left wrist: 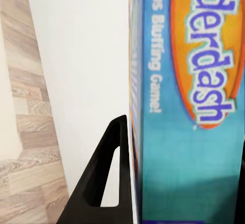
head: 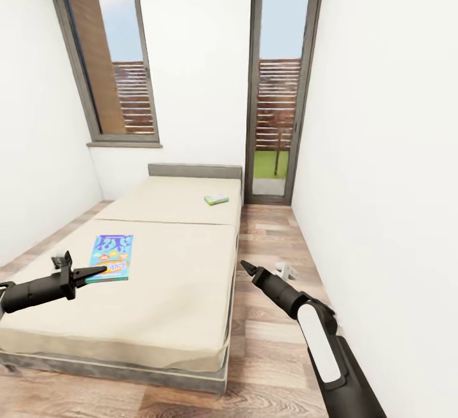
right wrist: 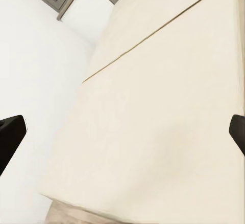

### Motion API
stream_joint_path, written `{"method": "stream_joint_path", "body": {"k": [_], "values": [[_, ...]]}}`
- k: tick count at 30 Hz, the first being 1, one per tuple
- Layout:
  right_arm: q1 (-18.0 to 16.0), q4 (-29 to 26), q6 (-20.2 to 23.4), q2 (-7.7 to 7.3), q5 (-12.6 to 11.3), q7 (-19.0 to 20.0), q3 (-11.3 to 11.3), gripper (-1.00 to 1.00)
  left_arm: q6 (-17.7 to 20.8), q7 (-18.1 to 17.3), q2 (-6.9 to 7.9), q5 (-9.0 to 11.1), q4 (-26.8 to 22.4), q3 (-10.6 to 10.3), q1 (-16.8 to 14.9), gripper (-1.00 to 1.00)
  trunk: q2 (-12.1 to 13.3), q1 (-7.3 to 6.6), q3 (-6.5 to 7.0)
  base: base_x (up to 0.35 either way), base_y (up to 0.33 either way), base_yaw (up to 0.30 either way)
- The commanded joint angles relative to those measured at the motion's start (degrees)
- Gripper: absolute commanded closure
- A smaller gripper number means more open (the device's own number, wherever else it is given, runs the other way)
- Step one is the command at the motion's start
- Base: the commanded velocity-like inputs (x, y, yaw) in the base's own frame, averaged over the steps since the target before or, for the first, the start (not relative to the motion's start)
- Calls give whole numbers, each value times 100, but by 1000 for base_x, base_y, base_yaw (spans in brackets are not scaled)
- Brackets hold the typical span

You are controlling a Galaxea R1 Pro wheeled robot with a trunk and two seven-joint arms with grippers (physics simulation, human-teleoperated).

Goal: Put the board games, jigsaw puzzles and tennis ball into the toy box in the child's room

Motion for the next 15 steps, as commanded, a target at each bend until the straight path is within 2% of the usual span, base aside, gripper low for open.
{"method": "stream_joint_path", "body": {"k": [1,6,8,15], "values": [[-3,-4,27,3,-1,12,-8,-100,61,-26,11,1,2,6,-4,100,-3,-1,-6,0,67,288],[-3,-3,20,4,1,19,-8,-100,61,-26,23,2,6,11,-4,100,-3,-1,-6,0,168,258],[-3,-2,19,4,1,25,-10,-100,61,-26,37,5,9,21,-4,100,-3,-1,-6,0,61,90],[-3,-1,19,0,-1,46,-11,-100,61,-26,41,11,15,33,-4,100,278,-154,120,0,11,17]]}}
